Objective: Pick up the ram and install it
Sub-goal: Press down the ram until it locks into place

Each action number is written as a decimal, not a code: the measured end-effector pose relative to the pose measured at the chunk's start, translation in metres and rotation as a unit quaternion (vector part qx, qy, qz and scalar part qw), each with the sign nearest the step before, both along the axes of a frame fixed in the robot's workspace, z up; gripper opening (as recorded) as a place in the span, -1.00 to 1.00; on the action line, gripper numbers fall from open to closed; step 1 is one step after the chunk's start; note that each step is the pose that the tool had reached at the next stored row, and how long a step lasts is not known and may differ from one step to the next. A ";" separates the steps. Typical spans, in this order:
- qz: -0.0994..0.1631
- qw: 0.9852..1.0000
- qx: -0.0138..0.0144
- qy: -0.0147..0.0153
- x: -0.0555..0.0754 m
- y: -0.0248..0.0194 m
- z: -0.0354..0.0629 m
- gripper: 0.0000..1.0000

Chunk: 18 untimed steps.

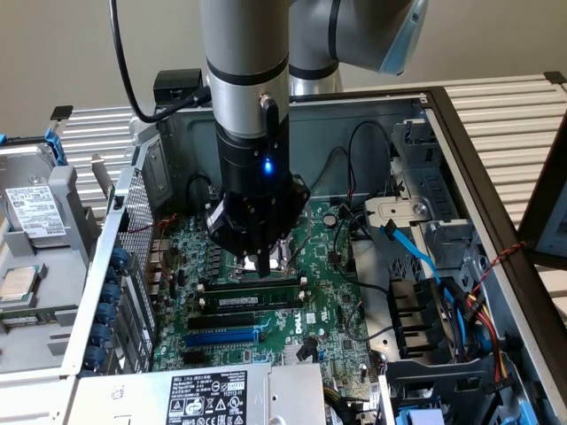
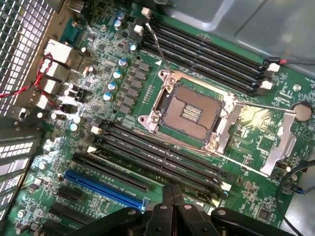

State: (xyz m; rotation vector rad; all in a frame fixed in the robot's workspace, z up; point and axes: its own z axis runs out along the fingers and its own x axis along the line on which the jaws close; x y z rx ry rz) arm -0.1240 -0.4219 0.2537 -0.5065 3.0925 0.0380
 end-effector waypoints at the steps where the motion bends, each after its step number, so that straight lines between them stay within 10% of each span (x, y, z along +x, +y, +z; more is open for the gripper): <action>1: -0.010 1.000 0.000 0.000 0.000 0.0000 -0.0001 -0.80; 10: -0.088 0.996 0.000 0.000 0.000 0.0000 -0.0010 -0.80; 18: -0.158 0.988 0.000 0.000 0.000 0.0000 -0.0018 -0.80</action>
